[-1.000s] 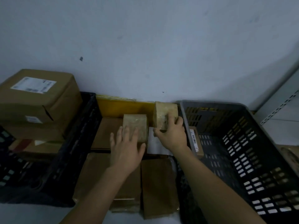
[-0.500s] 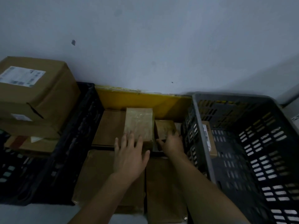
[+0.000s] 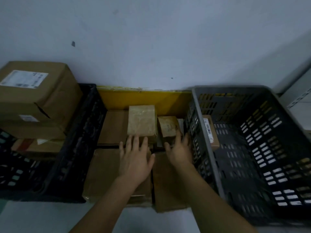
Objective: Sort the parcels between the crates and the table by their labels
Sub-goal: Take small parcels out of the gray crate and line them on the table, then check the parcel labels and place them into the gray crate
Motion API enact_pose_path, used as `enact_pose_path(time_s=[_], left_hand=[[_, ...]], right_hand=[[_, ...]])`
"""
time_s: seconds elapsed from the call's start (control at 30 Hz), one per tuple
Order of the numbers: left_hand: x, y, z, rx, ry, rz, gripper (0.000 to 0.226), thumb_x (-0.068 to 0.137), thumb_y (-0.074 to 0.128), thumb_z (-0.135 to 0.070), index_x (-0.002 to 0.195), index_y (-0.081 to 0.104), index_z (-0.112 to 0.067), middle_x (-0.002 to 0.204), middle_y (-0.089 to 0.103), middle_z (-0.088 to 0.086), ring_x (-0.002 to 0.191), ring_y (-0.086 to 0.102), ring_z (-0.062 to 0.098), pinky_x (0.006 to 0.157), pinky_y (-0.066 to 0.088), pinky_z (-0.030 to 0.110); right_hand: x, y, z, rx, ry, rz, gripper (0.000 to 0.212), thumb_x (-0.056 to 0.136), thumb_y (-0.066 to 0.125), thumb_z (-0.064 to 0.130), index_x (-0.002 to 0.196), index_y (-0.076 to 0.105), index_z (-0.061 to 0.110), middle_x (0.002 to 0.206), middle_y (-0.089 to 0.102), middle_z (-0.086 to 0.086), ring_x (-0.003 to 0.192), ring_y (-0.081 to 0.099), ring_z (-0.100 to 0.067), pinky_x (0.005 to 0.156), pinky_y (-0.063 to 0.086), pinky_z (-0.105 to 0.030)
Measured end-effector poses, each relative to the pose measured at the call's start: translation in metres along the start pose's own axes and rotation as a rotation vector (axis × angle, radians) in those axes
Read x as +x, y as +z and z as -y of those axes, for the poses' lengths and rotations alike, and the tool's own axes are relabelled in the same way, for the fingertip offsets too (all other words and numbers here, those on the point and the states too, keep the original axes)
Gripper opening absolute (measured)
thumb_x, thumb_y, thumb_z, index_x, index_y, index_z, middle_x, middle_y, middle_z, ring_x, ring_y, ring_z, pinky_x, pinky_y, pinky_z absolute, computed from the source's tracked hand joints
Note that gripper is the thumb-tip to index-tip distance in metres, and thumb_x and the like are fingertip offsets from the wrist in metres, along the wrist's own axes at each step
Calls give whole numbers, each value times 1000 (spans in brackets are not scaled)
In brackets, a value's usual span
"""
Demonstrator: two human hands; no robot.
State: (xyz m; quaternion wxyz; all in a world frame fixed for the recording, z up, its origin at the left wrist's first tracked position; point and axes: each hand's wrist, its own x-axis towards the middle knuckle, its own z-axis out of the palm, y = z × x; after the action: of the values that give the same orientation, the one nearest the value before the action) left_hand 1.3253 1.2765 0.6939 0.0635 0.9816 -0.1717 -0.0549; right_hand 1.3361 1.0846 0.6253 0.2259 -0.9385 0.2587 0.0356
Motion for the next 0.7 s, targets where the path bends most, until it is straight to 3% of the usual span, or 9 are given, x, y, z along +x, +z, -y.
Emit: enact_pose_path(time_s=[0.1, 0.2, 0.27, 0.37, 0.47, 0.7], left_hand=[[-17, 8, 5, -13, 8, 11, 75, 106, 25, -67, 170, 15, -30, 179, 6, 8, 165, 0, 32, 131, 4, 60], [-35, 20, 7, 9, 9, 24, 77, 103, 22, -69, 169, 24, -28, 178, 11, 12, 164, 4, 34, 131, 9, 62], [-44, 27, 6, 8, 10, 14, 79, 101, 20, -69, 166, 33, -27, 176, 18, 13, 164, 10, 35, 129, 14, 63], [-53, 31, 3, 15, 21, -8, 78, 101, 24, -70, 165, 36, -26, 174, 25, 12, 163, 14, 36, 129, 15, 63], [-59, 30, 0, 20, 22, -21, 79, 101, 22, -71, 165, 35, -26, 173, 28, 13, 163, 14, 36, 129, 14, 64], [-71, 26, 2, 20, 9, -26, 85, 97, 13, -71, 164, 38, -24, 173, 30, 13, 163, 14, 36, 130, 11, 62]], right_hand=[[-48, 4, -12, -61, -32, -33, 96, 99, 54, 68, 170, -2, 34, 177, -7, -10, 162, 9, -42, 126, 29, -59], [-94, 16, -36, -164, -66, 17, 98, 95, 50, 74, 168, -2, 33, 176, -6, -19, 160, 10, -47, 126, 27, -63], [-117, 21, -44, -239, -73, 109, 99, 92, 41, 82, 169, 4, 31, 175, -5, -24, 159, 11, -53, 125, 25, -66], [-141, 23, -41, -315, -8, 337, 112, 82, 29, 99, 170, 1, 36, 175, -16, -23, 158, -2, -56, 124, 17, -67], [-149, 24, -34, -369, 43, 411, 126, 71, 28, 108, 170, 3, 35, 174, -21, -23, 156, -3, -59, 120, 19, -69], [-142, 20, -34, -373, 24, 384, 111, 79, 35, 99, 166, 11, 36, 174, -20, -21, 155, 0, -58, 118, 23, -69]])
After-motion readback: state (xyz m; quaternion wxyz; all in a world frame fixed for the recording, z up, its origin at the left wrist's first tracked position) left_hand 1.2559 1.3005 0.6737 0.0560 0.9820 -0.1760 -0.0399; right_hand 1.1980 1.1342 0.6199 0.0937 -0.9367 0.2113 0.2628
